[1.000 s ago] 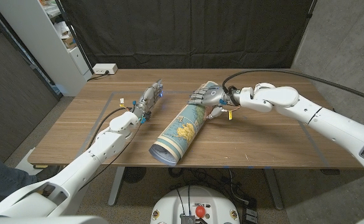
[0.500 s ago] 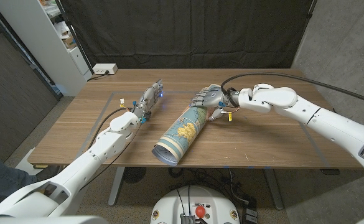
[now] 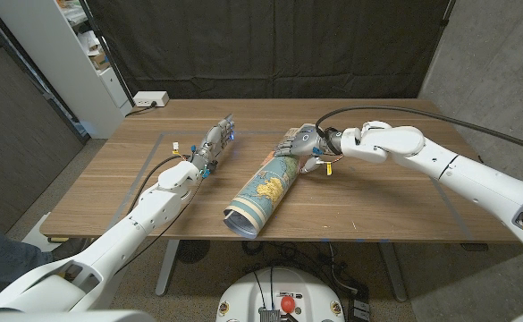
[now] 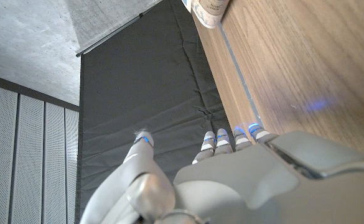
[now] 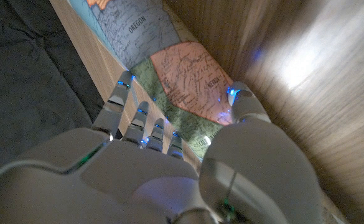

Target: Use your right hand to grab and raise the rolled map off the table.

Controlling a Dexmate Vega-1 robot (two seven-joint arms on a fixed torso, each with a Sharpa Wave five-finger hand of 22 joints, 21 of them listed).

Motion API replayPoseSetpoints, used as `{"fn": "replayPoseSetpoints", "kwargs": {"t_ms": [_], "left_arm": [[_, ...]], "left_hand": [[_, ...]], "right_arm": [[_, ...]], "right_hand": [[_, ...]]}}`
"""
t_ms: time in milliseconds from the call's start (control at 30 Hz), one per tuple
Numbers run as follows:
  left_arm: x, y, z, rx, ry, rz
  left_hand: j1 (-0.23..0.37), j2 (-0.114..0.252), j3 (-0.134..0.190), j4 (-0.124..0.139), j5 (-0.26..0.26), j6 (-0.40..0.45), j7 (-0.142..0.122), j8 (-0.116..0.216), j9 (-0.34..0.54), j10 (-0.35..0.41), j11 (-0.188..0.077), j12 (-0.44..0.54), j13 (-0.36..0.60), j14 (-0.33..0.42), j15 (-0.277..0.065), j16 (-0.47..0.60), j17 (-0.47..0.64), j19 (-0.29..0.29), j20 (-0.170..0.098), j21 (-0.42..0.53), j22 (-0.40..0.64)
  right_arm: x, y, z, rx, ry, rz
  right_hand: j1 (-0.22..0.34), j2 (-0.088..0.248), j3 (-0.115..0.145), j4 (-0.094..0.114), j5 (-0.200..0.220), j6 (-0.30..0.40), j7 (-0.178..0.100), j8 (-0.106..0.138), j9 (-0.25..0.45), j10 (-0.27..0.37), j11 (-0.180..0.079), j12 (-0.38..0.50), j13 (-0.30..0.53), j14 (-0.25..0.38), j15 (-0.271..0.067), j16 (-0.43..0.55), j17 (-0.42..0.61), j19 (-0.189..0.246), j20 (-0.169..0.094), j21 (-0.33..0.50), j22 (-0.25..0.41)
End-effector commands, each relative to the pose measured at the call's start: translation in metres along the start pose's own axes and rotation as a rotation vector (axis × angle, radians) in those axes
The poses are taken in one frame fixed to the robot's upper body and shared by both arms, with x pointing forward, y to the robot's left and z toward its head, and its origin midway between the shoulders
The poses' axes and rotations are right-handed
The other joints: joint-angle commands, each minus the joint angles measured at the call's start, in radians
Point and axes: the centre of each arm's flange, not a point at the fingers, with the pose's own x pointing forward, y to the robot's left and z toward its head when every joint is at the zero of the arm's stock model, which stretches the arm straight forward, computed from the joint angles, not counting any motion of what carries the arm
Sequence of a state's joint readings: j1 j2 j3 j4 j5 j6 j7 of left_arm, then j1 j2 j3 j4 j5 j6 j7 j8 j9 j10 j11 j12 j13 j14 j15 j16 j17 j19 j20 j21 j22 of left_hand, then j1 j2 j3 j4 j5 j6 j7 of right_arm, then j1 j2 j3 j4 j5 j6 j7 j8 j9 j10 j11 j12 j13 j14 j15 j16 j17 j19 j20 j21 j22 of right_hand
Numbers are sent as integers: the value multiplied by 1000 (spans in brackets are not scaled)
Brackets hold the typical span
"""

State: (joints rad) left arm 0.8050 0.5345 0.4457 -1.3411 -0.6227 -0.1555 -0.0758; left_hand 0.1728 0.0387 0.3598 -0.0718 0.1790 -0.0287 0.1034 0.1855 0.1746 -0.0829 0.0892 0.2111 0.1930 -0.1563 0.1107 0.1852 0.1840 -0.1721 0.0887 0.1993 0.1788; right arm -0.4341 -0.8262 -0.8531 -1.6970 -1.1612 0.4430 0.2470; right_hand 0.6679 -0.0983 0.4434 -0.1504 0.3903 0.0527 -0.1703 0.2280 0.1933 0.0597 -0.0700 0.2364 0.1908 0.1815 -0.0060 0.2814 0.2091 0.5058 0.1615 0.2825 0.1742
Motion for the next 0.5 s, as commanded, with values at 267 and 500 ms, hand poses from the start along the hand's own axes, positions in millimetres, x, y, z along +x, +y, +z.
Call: {"fn": "replayPoseSetpoints", "kwargs": {"t_ms": [267, 500], "left_arm": [[-2, -3, 3, 4, -8, -5], [-4, -5, 3, 4, -6, -6]], "left_hand": [[4, 8, -2, -5, 3, 2, -4, 3, 5, -3, -2, 3, 4, 0, 8, 5, 1, -70, 5, -1, 5], [4, 8, -2, -6, 3, 2, -5, 4, 5, -3, -2, 3, 4, 0, 8, 5, 1, -70, 5, -1, 5]], "right_arm": [[-4, 2, 6, 2, -2, -76], [-7, 3, 8, 2, 8, -108]], "right_hand": [[41, 22, 30, 7, -13, 143, -32, 28, 2, 233, -66, 47, 4, 174, -74, 69, 40, 101, -81, 23, 16], [74, 43, 54, 3, -19, 270, -45, 55, 1, 354, -104, 61, 3, 269, -106, 103, 61, 153, -121, 46, 24]]}}
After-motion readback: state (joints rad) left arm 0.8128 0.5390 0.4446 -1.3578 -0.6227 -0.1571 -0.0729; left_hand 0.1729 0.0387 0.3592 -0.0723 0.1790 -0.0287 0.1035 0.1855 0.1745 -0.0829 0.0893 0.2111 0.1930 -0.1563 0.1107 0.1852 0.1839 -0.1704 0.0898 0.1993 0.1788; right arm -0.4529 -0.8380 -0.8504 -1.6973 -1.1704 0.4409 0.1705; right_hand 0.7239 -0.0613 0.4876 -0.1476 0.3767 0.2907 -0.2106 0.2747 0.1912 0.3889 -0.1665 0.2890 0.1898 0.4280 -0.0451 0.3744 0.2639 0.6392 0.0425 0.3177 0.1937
